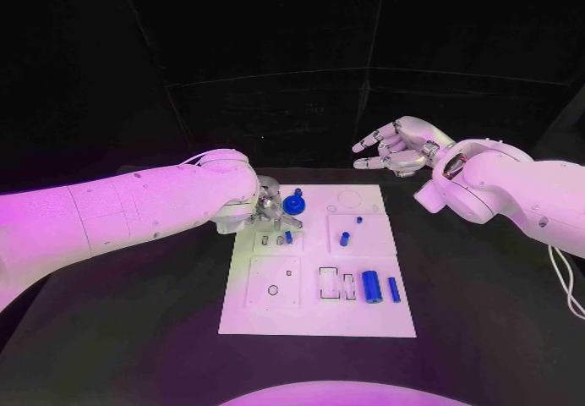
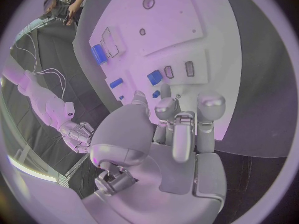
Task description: Assemble the parts on the task board
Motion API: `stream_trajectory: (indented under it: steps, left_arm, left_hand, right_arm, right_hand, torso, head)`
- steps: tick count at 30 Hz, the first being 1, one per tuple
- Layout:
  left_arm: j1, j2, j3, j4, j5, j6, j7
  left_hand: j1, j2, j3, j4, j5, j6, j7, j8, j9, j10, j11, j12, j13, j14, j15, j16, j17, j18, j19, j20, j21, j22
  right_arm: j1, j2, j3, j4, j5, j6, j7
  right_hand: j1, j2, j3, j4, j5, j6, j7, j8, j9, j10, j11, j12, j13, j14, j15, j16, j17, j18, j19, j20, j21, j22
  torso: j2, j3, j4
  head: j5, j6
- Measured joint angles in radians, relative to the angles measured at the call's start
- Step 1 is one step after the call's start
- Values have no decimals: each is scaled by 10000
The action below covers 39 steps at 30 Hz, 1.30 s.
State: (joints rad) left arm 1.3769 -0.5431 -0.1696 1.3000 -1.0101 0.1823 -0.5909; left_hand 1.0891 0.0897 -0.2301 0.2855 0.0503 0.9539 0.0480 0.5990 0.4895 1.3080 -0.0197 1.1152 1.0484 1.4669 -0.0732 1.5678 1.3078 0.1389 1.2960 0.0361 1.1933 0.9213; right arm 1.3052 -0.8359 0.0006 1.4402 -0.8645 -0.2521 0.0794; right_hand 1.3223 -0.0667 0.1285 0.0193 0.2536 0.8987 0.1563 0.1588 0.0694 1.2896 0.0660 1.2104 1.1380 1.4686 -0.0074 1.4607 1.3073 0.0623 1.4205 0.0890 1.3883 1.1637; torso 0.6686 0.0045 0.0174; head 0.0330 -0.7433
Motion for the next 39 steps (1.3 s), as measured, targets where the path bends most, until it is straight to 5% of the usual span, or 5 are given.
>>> stream_trajectory:
  steps: [39]
  left_arm:
    - [-77,548,-44,-596,-40,673,-20]
  left_hand:
    - [322,242,-83,-84,0,-143,-1,210,270,-1,1,155,139,0,1,0,-2,-151,-1,0,131,235]
  right_arm:
    - [0,207,0,-104,-136,25,-15]
  right_hand:
    - [40,40,-26,27,200,-27,-27,37,2,1,0,3,-19,-5,-5,0,5,0,0,0,1,-20]
  torso:
    - [6,-12,10]
  head:
    - [-29,-173]
